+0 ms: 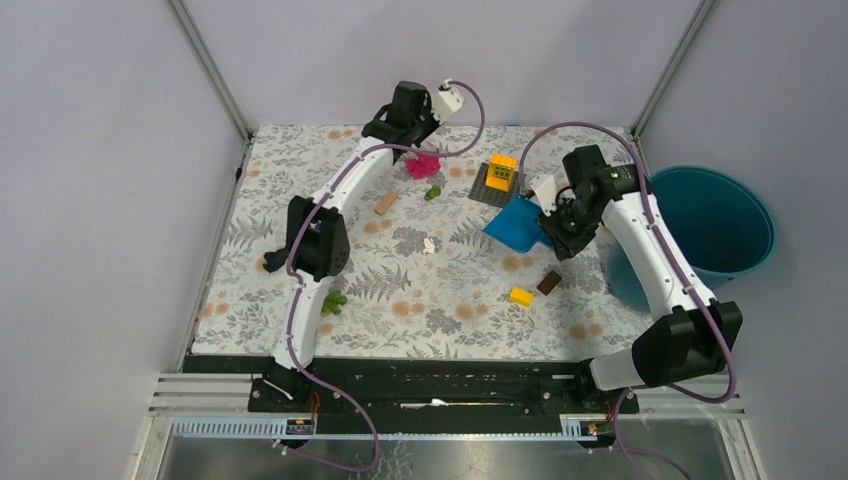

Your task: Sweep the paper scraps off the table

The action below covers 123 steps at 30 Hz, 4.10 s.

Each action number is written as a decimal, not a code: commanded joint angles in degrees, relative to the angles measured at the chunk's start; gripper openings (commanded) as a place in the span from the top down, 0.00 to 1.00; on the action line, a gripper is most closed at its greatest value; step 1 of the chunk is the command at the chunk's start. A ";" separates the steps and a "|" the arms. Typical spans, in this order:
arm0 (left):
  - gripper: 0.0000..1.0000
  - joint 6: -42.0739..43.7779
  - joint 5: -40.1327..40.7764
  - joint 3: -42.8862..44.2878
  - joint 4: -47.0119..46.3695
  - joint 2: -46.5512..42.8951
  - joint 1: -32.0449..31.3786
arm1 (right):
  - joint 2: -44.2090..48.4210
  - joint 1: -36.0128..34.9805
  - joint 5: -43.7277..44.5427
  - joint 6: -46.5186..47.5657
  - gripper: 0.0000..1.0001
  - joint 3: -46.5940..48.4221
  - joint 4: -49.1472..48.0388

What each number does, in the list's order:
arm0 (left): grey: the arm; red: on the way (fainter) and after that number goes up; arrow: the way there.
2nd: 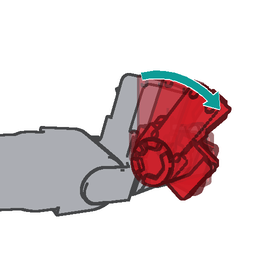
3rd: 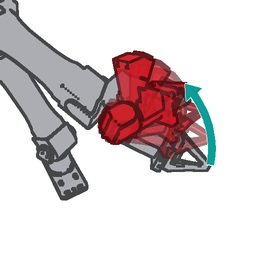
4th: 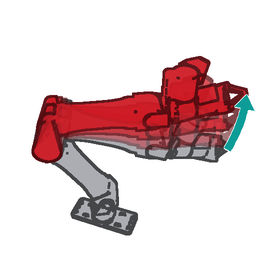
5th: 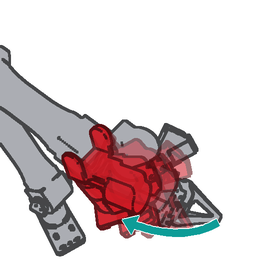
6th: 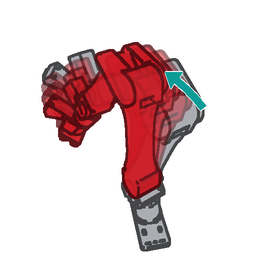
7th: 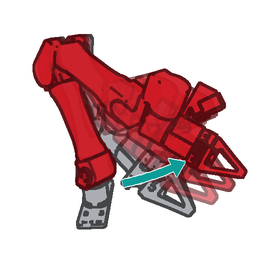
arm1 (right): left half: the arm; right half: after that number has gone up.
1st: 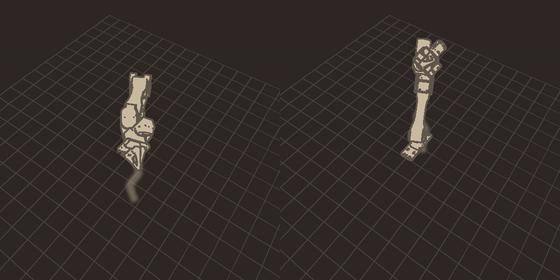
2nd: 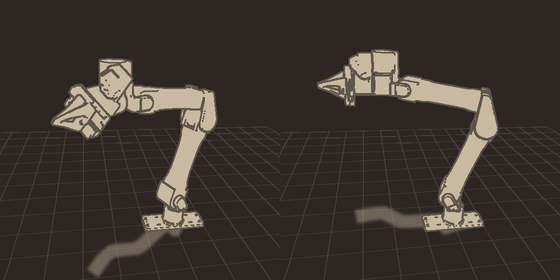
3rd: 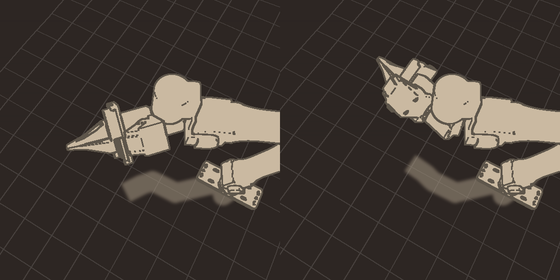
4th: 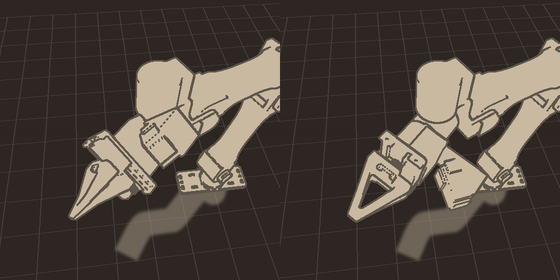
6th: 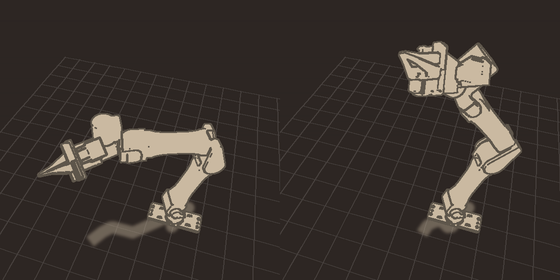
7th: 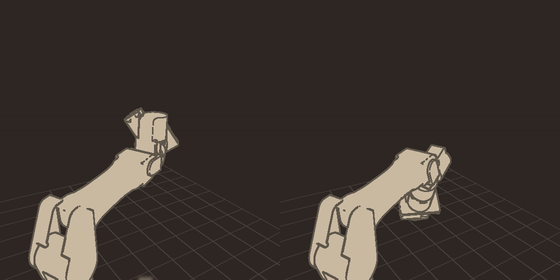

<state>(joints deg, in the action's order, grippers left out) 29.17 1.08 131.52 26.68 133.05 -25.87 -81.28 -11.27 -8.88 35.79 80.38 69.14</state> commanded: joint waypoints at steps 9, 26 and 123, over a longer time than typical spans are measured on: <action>1.00 31.07 -17.52 -11.61 2.88 -4.86 -0.55 | 0.53 -1.89 0.92 2.40 1.00 -3.60 0.43; 1.00 7.26 -32.47 -43.71 12.94 -37.93 -6.86 | -5.69 -5.98 2.11 6.86 1.00 -5.85 -2.51; 1.00 -37.68 3.29 -66.07 28.76 -58.20 9.85 | -11.01 -29.34 6.60 12.04 1.00 -15.22 -31.68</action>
<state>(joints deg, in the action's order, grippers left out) 1.72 12.67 63.29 58.39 71.94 -15.97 -95.29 -38.81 -4.93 44.60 67.00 38.15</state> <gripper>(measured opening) 0.142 0.291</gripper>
